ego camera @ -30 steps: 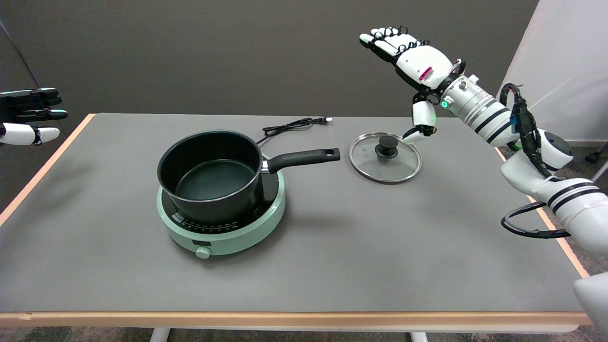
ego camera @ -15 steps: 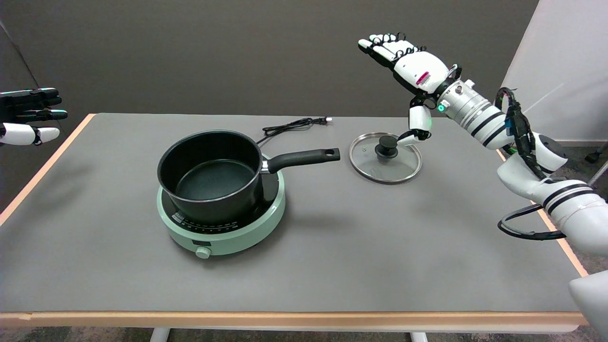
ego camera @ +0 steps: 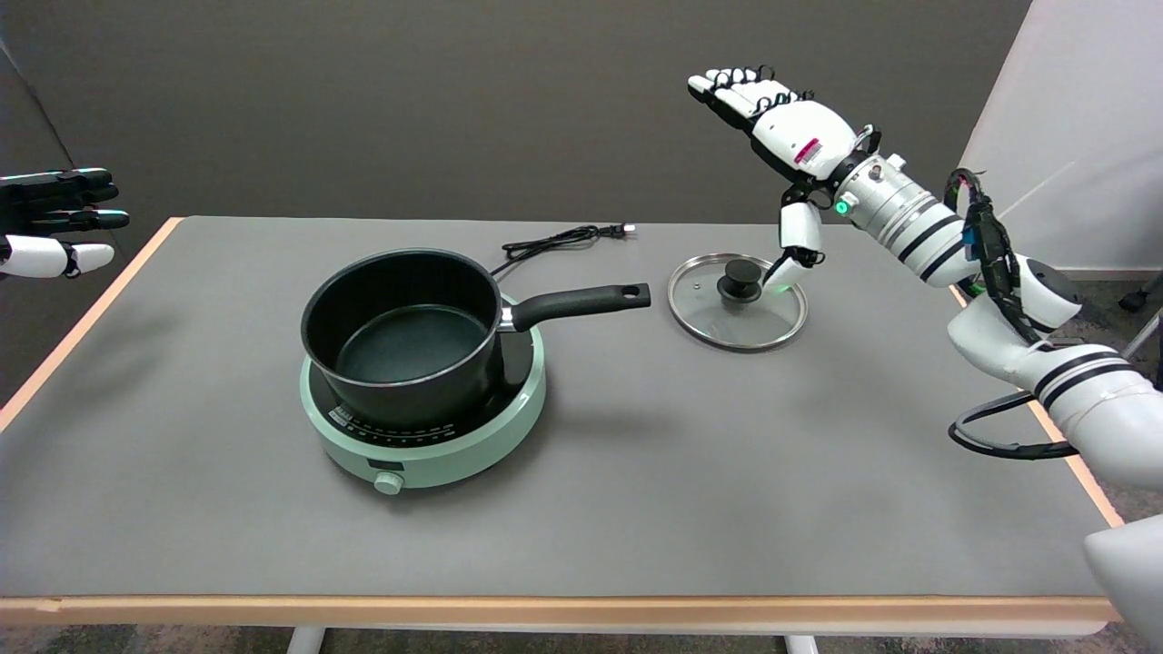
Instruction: Pick up the pot lid.
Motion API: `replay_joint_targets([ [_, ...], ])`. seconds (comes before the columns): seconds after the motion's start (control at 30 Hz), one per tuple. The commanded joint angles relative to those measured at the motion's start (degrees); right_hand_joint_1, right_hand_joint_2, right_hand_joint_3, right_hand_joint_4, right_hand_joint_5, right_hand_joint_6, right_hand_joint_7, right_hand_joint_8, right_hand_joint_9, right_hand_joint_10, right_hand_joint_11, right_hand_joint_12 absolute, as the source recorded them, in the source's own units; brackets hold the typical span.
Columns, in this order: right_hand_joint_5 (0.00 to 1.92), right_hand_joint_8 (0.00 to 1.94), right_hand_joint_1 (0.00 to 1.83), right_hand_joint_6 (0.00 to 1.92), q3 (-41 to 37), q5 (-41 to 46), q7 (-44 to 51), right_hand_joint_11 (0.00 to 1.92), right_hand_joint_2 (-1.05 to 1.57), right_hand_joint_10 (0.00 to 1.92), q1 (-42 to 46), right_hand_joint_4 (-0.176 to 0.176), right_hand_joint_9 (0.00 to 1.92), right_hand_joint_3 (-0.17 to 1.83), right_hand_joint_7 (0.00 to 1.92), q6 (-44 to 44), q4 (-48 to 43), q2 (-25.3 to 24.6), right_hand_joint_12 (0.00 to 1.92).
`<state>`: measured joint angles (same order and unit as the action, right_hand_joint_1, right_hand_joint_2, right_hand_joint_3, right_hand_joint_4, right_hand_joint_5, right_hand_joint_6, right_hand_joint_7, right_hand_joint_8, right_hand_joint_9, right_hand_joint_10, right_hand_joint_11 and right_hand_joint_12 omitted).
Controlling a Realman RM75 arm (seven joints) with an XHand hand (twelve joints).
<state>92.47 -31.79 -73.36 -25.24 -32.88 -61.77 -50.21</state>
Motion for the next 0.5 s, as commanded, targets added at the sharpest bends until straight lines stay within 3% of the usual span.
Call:
replay_joint_targets([
  [0.03,0.03,0.03,1.21,0.03,-0.35,-0.38,-1.16,0.03,-0.85,0.03,-0.28,0.019,0.03,0.96,0.03,1.02,0.72,-0.16,0.03],
  [0.23,0.03,0.03,1.25,0.03,-0.35,-0.38,-1.16,0.03,-0.85,0.03,-0.28,0.018,0.03,0.87,0.03,1.03,1.04,-0.16,0.03],
  [0.37,0.02,0.02,1.22,0.02,-0.35,-0.38,-1.16,0.02,-0.89,0.02,-0.37,0.042,0.02,1.11,0.02,0.96,1.04,-0.16,0.02],
  [0.5,0.01,0.01,1.21,0.01,-0.43,-0.38,-1.16,0.01,-0.89,0.01,-0.37,0.06,0.01,1.2,0.01,0.95,0.97,-0.16,0.01],
])
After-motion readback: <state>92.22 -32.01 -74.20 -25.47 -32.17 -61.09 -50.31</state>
